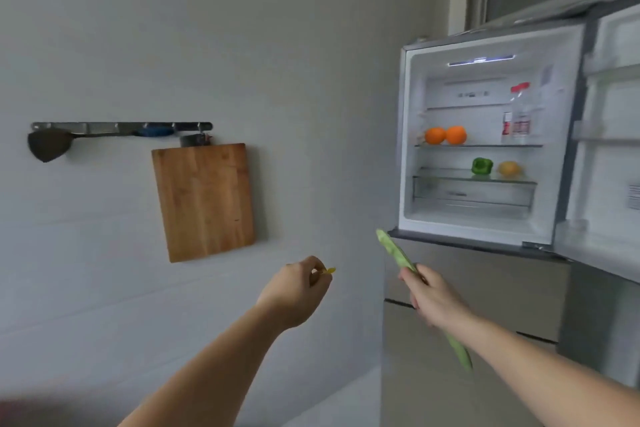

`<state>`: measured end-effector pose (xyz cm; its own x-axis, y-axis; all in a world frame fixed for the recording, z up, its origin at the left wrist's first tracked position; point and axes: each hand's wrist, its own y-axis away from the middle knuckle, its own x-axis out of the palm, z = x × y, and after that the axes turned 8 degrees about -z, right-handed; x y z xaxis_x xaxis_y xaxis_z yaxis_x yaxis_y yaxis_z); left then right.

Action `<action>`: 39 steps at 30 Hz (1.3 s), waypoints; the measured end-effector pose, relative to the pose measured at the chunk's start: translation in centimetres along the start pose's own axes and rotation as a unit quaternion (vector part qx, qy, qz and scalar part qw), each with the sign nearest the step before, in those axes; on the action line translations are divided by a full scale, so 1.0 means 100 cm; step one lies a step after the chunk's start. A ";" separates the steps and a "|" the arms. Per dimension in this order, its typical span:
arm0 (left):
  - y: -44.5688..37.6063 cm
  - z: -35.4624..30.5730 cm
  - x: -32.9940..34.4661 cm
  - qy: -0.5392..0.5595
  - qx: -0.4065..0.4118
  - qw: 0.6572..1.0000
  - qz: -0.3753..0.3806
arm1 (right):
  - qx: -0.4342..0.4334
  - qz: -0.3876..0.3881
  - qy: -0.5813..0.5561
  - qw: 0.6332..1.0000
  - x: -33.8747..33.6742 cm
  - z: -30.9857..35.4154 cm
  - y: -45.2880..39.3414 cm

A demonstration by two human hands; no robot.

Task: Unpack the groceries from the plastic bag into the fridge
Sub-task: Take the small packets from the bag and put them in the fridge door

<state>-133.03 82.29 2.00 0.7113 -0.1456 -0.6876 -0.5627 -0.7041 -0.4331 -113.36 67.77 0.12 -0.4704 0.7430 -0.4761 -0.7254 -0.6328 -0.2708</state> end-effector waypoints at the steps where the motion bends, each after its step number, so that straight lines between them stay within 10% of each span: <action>1: -0.020 0.000 0.013 0.008 0.014 1.000 0.008 | 0.012 -0.022 0.004 1.000 -0.008 -0.006 -0.015; 16: -0.238 -0.069 0.181 0.106 0.192 0.971 0.099 | 0.096 -0.160 0.028 0.982 -0.108 -0.052 -0.162; 39: -0.523 -0.168 0.413 0.054 0.245 0.963 0.094 | 0.028 -0.183 0.148 0.971 -0.202 -0.190 -0.505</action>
<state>-67.13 101.44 6.00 0.6017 -0.3281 -0.7282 -0.7987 -0.2493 -0.5476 -57.65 80.62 7.50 -0.0165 0.8152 -0.5789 -0.8471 -0.3190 -0.4251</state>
